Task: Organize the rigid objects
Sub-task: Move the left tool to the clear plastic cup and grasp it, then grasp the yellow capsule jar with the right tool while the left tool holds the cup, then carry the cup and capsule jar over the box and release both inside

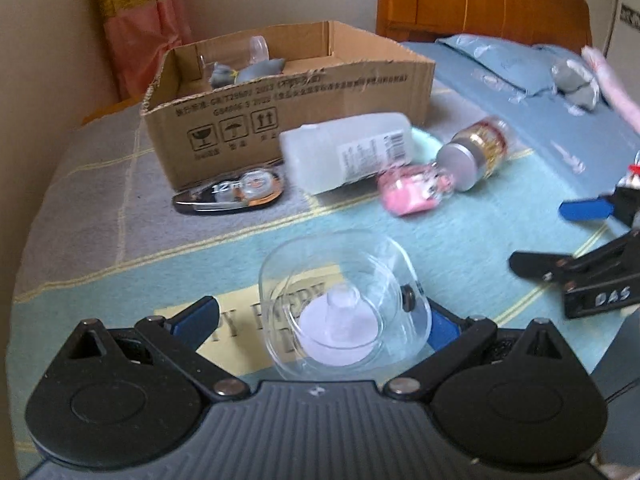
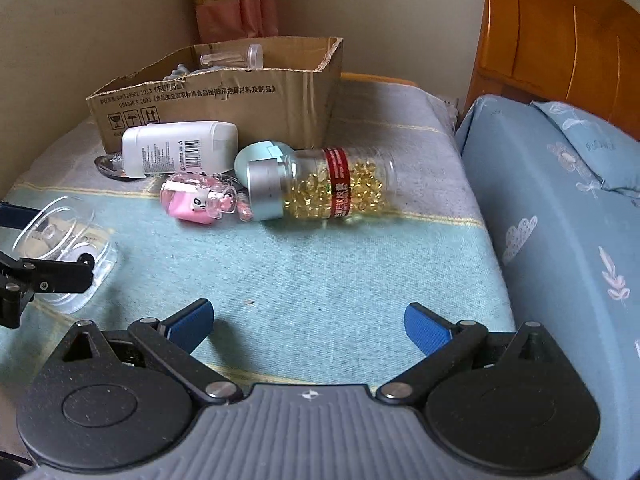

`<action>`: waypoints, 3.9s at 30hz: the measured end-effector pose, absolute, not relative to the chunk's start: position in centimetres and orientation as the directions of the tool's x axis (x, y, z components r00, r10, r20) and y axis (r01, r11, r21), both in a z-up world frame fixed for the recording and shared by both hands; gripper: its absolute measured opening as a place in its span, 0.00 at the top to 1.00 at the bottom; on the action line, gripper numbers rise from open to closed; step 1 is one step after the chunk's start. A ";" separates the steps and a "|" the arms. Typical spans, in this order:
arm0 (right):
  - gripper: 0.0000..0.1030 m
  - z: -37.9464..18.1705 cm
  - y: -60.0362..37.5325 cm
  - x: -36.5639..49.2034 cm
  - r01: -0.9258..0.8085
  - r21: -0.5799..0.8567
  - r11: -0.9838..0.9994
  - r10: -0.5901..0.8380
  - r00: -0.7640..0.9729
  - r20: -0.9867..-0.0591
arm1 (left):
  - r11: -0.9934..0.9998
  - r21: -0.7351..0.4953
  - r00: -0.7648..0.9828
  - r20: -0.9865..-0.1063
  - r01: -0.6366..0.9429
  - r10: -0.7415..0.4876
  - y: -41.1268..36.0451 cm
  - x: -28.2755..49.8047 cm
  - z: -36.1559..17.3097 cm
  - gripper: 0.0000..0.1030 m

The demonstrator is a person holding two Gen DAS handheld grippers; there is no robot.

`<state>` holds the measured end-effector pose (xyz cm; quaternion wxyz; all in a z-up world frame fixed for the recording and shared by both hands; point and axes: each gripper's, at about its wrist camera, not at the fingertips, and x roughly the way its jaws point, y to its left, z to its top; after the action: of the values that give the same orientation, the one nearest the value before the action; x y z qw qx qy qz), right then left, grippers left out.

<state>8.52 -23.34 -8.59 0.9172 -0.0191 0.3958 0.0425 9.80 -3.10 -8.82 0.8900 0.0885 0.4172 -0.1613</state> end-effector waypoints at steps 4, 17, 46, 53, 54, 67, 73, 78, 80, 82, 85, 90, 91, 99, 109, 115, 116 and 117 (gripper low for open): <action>0.00 -8.7 -23.3 8.5 -0.112 -0.017 0.994 0.065 0.683 -0.728 | 0.938 0.084 0.631 -0.759 0.337 -0.159 -1.9 10.1 -9.1 0.01; 0.00 -9.1 -24.3 8.6 -0.209 -0.020 0.978 0.141 0.724 -0.675 | 0.963 -0.013 0.627 -0.757 0.269 -0.185 -0.9 11.0 -10.2 0.00; 0.00 -6.9 -24.3 16.2 -0.211 -0.042 0.977 0.131 0.739 -0.661 | 0.971 -0.011 0.629 -0.760 0.238 -0.163 -0.9 11.1 -10.2 0.00; 0.00 -6.7 -23.9 16.1 -0.191 -0.082 0.978 0.088 0.737 -0.670 | 0.972 0.001 0.633 -0.759 0.234 -0.151 -1.1 10.8 -9.9 0.03; 0.00 -6.7 -23.8 16.2 -0.192 -0.078 0.978 0.091 0.736 -0.671 | 0.971 -0.001 0.632 -0.759 0.239 -0.156 -1.2 10.8 -9.9 0.03; 0.03 -6.8 -23.0 17.2 -0.220 -0.104 0.970 0.087 0.714 -0.695 | 0.967 -0.059 0.623 -0.755 0.246 -0.205 -1.1 10.8 -9.3 0.27; 0.05 -7.0 -23.3 17.4 -0.222 -0.085 0.971 0.098 0.700 -0.707 | 0.963 -0.058 0.616 -0.759 0.262 -0.213 -1.0 10.9 -9.2 0.26; 0.05 -6.7 -23.3 17.4 -0.237 -0.072 0.969 0.114 0.685 -0.720 | 0.953 -0.043 0.609 -0.760 0.300 -0.226 -0.8 11.2 -8.6 0.26; 0.05 -6.4 -23.5 17.4 -0.251 -0.063 0.966 0.128 0.677 -0.725 | 0.947 -0.036 0.607 -0.760 0.319 -0.233 -0.7 11.3 -8.1 0.26; 0.05 -5.9 -23.5 17.3 -0.265 -0.059 0.962 0.141 0.672 -0.728 | 0.940 -0.023 0.604 -0.760 0.342 -0.238 -0.6 11.3 -7.6 0.26; 0.05 -4.8 -23.6 17.0 -0.295 -0.076 0.953 0.151 0.674 -0.723 | 0.927 -0.003 0.602 -0.760 0.375 -0.246 -0.4 11.7 -6.5 0.26; 0.05 -2.1 -23.8 16.7 -0.338 -0.064 0.939 0.197 0.679 -0.707 | 0.902 -0.005 0.598 -0.748 0.431 -0.290 -0.3 13.0 -3.7 0.26; 0.05 -1.5 -23.8 16.7 -0.347 -0.061 0.936 0.207 0.683 -0.700 | 0.897 0.001 0.601 -0.742 0.443 -0.296 -0.3 13.4 -3.0 0.26; 0.05 2.9 -22.2 18.9 -0.406 -0.066 0.911 0.273 0.716 -0.642 | 0.878 0.001 0.621 -0.707 0.478 -0.337 -1.0 19.4 2.2 0.26; 0.06 4.9 -20.0 26.0 -0.401 -0.049 0.915 0.282 0.720 -0.634 | 0.900 0.032 0.638 -0.717 0.434 -0.282 -2.5 29.4 3.2 0.26; 0.06 4.2 -19.9 29.8 -0.360 -0.051 0.932 0.243 0.722 -0.648 | 0.908 0.041 0.620 -0.743 0.418 -0.252 -3.2 33.2 1.8 0.26; 0.06 4.0 -19.9 30.2 -0.359 -0.054 0.932 0.238 0.719 -0.653 | 0.910 0.039 0.617 -0.747 0.413 -0.248 -3.3 33.6 1.5 0.26; 0.05 3.7 -19.8 30.7 -0.363 -0.059 0.930 0.236 0.712 -0.662 | 0.912 0.039 0.615 -0.750 0.408 -0.243 -3.4 34.0 1.2 0.26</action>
<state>30.74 -19.82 3.74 0.9204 -0.0929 0.3432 0.1626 33.98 -3.45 1.18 0.8927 0.1033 0.3991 -0.1822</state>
